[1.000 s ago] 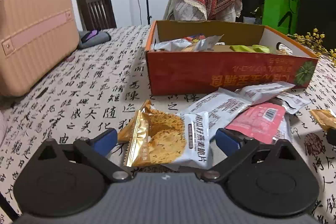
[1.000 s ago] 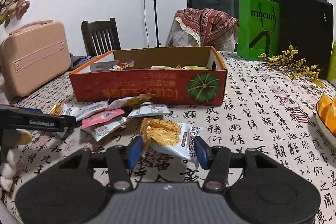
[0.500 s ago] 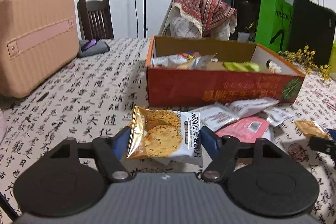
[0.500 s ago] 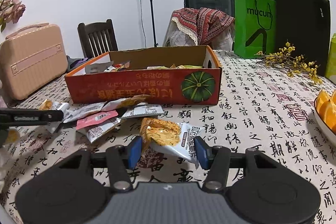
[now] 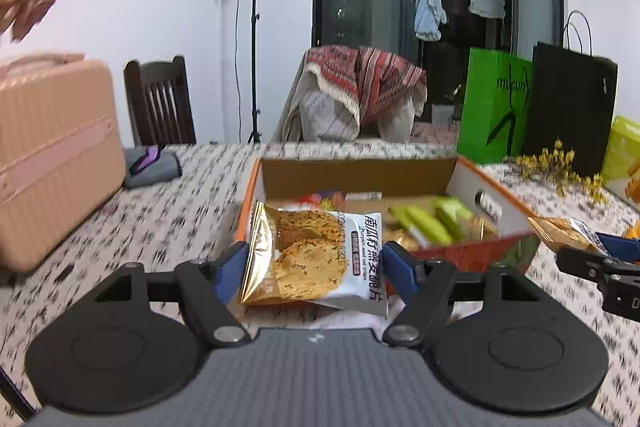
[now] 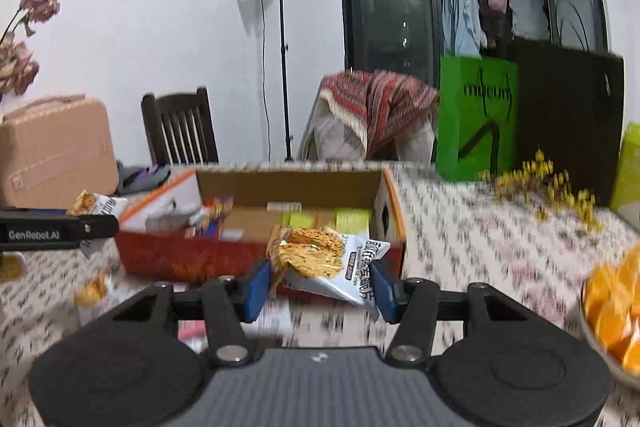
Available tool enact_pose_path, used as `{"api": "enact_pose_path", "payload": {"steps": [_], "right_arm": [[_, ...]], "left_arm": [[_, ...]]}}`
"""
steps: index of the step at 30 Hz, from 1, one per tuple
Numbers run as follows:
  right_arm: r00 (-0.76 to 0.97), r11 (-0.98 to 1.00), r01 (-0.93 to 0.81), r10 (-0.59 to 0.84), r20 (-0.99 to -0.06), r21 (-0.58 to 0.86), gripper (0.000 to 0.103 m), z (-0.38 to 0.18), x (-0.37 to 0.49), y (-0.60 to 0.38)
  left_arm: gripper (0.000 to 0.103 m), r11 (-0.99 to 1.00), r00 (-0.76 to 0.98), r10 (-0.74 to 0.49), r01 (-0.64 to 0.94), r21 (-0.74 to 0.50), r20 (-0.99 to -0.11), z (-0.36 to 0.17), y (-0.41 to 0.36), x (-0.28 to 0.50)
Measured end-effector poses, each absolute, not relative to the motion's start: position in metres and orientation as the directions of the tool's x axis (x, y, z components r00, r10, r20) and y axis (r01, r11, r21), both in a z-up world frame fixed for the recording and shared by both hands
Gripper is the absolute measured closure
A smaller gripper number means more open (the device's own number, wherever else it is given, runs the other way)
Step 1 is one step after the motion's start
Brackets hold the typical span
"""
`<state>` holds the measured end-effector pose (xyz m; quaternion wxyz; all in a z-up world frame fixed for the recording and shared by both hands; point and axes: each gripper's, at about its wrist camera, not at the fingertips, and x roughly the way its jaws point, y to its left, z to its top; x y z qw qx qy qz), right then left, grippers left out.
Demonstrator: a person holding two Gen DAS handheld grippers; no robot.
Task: Organize snacks
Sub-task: 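Lower both cracker packs into the cardboard box and open both tools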
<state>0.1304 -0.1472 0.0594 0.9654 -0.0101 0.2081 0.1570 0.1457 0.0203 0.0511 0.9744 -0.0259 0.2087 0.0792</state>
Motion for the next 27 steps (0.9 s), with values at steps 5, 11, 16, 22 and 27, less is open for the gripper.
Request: {"api": "enact_pose_path", "payload": {"steps": [5, 11, 16, 22, 27], "right_arm": [[0.882, 0.951, -0.306, 0.297, -0.365, 0.033, 0.050, 0.080, 0.161, -0.136], [0.882, 0.951, -0.303, 0.301, -0.362, 0.052, 0.050, 0.093, 0.211, -0.122], [0.878, 0.954, -0.289, 0.296, -0.377, 0.075, 0.050, 0.085, 0.252, -0.114], [0.867, 0.951, -0.292, 0.309, -0.391, 0.102, 0.050, 0.047, 0.276, -0.119], [0.862, 0.957, -0.279, 0.285, -0.419, 0.076, 0.050, 0.033, 0.282, -0.118]], "left_arm": [[0.029, 0.984, 0.905, 0.138, -0.171, -0.047, -0.401, 0.066, 0.015, 0.177], [0.029, 0.977, 0.899, 0.152, -0.200, -0.076, -0.412, 0.072, 0.015, 0.219], [0.029, 0.966, 0.883, 0.178, -0.240, -0.093, -0.435, 0.064, 0.021, 0.254], [0.029, 0.962, 0.877, 0.203, -0.261, -0.077, -0.435, 0.038, 0.030, 0.273], [0.027, 0.962, 0.877, 0.202, -0.261, -0.078, -0.435, 0.029, 0.035, 0.274]]}}
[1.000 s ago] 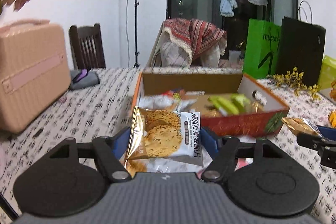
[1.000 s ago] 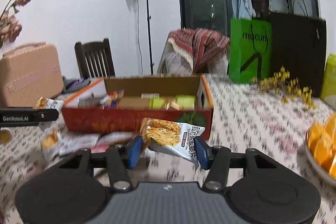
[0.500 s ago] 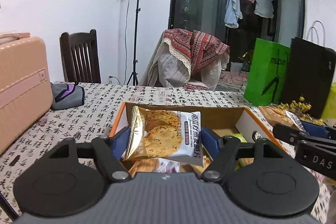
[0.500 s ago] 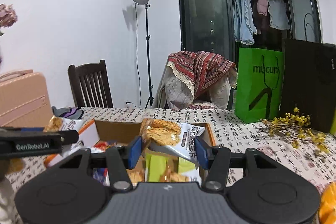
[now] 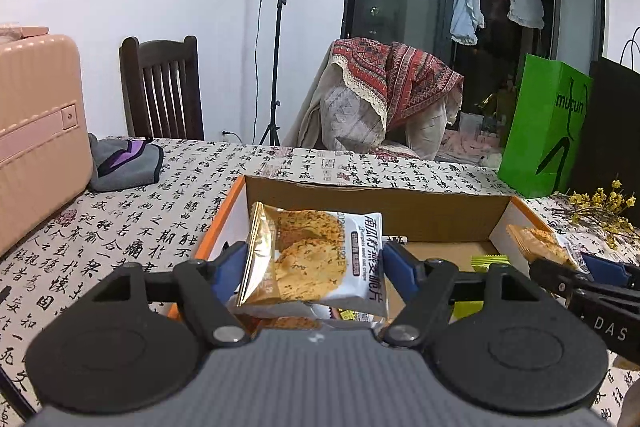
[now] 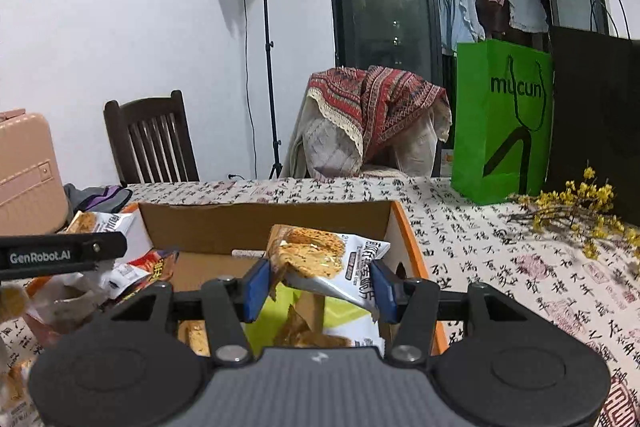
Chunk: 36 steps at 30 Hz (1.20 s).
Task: Organize snacks
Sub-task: 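Lower both cracker packs into the cardboard box and open both tools, then move both open tools back toward the snack pile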
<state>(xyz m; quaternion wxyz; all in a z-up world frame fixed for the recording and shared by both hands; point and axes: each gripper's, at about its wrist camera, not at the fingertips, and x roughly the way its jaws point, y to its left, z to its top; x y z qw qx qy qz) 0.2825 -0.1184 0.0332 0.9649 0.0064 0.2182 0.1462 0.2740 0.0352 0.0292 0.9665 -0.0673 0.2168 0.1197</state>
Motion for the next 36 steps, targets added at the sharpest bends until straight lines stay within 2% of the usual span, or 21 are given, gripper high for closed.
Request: {"api": "enact_pose_path", "payload": {"steps": [3, 4, 5, 6, 8, 10, 25, 36], "right_arm": [[0.862, 0.956, -0.283, 0.290, -0.416, 0.081, 0.047, 0.033, 0.281, -0.119], [0.863, 0.956, -0.282, 0.289, -0.415, 0.080, 0.041, 0.033, 0.279, -0.119], [0.863, 0.956, -0.281, 0.288, -0.415, 0.080, 0.038, 0.034, 0.279, -0.119], [0.863, 0.956, -0.282, 0.291, -0.412, 0.083, 0.032, 0.034, 0.278, -0.120], [0.866, 0.954, -0.284, 0.296, -0.403, 0.092, 0.023, 0.035, 0.276, -0.122], [0.866, 0.951, -0.292, 0.308, -0.395, 0.102, 0.001, 0.037, 0.275, -0.122], [0.872, 0.947, -0.303, 0.320, -0.370, 0.105, 0.000, 0.050, 0.264, -0.125], [0.863, 0.953, -0.292, 0.297, -0.408, 0.076, 0.000, 0.079, 0.224, -0.128]], "left_arm": [[0.022, 0.962, 0.884, 0.200, -0.259, -0.084, -0.423, 0.028, 0.035, 0.271], [0.019, 0.963, 0.887, 0.196, -0.255, -0.090, -0.419, 0.028, 0.034, 0.270], [0.010, 0.963, 0.890, 0.191, -0.251, -0.096, -0.413, 0.028, 0.035, 0.269], [0.003, 0.963, 0.895, 0.190, -0.249, -0.100, -0.404, 0.029, 0.034, 0.267], [0.000, 0.961, 0.907, 0.200, -0.255, -0.105, -0.371, 0.031, 0.032, 0.262], [0.000, 0.962, 0.914, 0.196, -0.250, -0.111, -0.355, 0.033, 0.031, 0.259], [0.000, 0.955, 0.910, 0.199, -0.263, -0.136, -0.363, 0.054, 0.030, 0.247], [0.000, 0.962, 0.909, 0.160, -0.230, -0.144, -0.386, 0.074, 0.036, 0.193]]}}
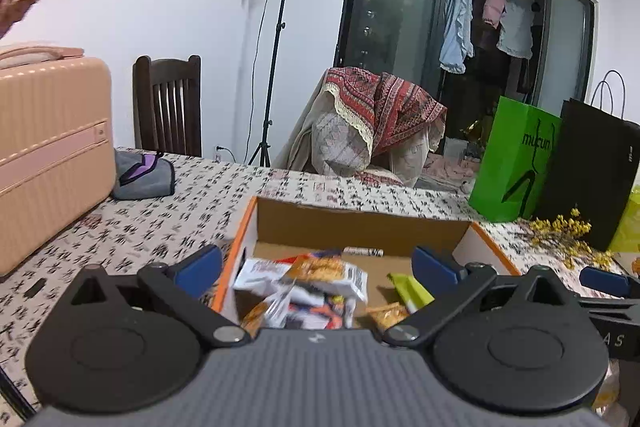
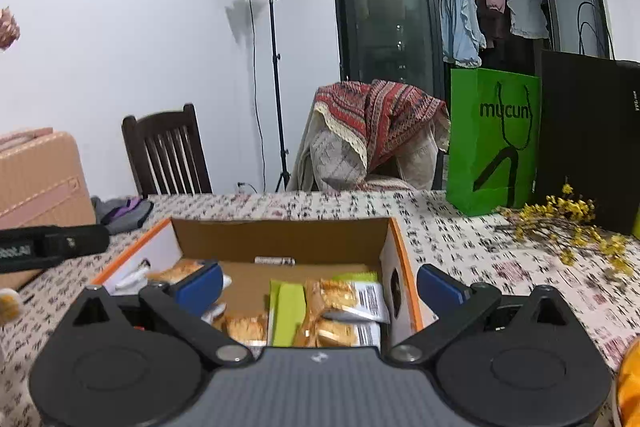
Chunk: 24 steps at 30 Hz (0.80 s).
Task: Organize snacks
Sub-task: 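Move both open tools back toward the snack pile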
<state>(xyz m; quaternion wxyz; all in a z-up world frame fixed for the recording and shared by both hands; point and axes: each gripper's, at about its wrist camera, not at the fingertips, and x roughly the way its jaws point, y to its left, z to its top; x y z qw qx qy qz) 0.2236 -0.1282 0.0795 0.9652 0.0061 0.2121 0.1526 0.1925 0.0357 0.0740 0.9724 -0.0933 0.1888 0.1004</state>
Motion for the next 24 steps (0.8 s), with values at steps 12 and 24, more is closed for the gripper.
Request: {"api": "enact_pose_path", "payload": {"steps": [12, 24], "right_arm": [[0.816, 0.947, -0.313, 0.307, -0.489, 0.072, 0.000, 0.058, 0.165, -0.132], [0.751, 0.934, -0.355, 0.308, -0.584, 0.037, 0.000, 0.030, 0.149, -0.102]], "left_arm": [[0.000, 0.963, 0.881, 0.171, -0.244, -0.115, -0.442, 0.047, 0.061, 0.125], [0.000, 0.954, 0.848, 0.183, -0.276, -0.119, -0.498, 0.021, 0.085, 0.095]]}}
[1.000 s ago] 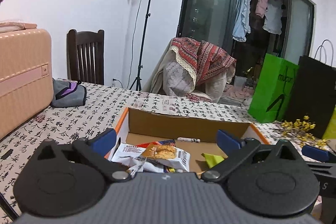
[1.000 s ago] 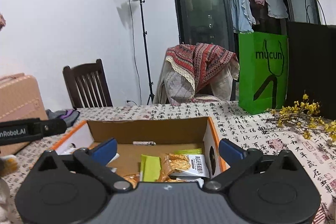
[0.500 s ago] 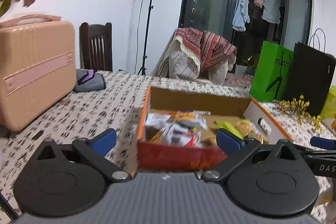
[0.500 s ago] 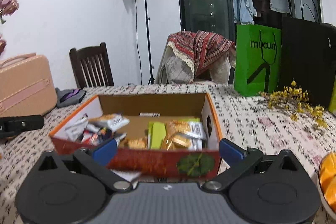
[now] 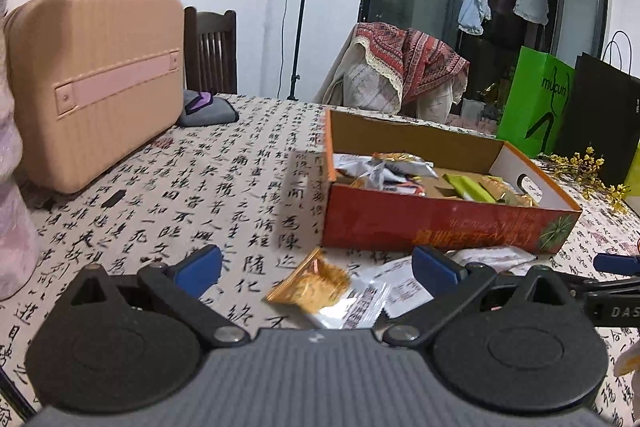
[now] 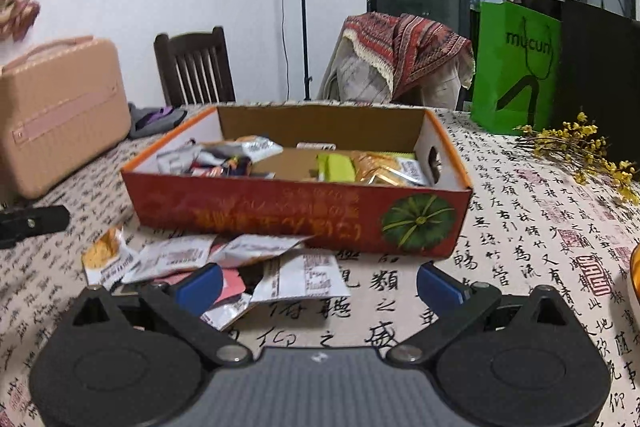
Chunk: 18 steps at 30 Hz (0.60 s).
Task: Organize snacks
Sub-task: 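Move both open tools back toward the snack pile, then grasp a white packet with the right tool while the left tool grasps a golden cracker pack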
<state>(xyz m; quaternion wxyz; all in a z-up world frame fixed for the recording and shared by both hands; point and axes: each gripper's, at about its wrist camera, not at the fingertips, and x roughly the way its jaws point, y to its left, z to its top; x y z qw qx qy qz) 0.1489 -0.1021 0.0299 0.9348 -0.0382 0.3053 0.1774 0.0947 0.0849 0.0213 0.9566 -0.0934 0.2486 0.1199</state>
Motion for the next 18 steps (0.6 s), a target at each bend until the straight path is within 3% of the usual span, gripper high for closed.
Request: {"api": "enact_pose_path", "payload": {"steps": [6, 12, 14, 15, 18], "right_arm": [[0.745, 0.942, -0.332, 0.233, -0.625, -0.044, 0.006, 0.019, 0.167, -0.095], [0.686, 0.922, -0.387, 0.277, -0.673, -0.015, 0.013, 0.008, 0.195, -0.080], [0.671, 0.922, -0.387, 0.270, -0.690, -0.016, 0.026, 0.001, 0.201, -0.075], [0.663, 0.920, -0.391, 0.271, -0.697, -0.014, 0.041, -0.002, 0.203, -0.074], [0.663, 0.920, -0.391, 0.288, -0.691, 0.008, 0.045, -0.004, 0.200, -0.077]], "left_arm": [[0.000, 0.950, 0.837, 0.194, -0.290, -0.114, -0.512, 0.016, 0.094, 0.089], [0.000, 0.947, 0.833, 0.194, -0.297, -0.123, -0.517, 0.014, 0.096, 0.086], [0.000, 0.947, 0.831, 0.196, -0.299, -0.121, -0.521, 0.013, 0.095, 0.085], [0.000, 0.946, 0.829, 0.197, -0.300, -0.120, -0.523, 0.013, 0.095, 0.085], [0.000, 0.945, 0.823, 0.198, -0.304, -0.118, -0.533, 0.010, 0.096, 0.087]]}}
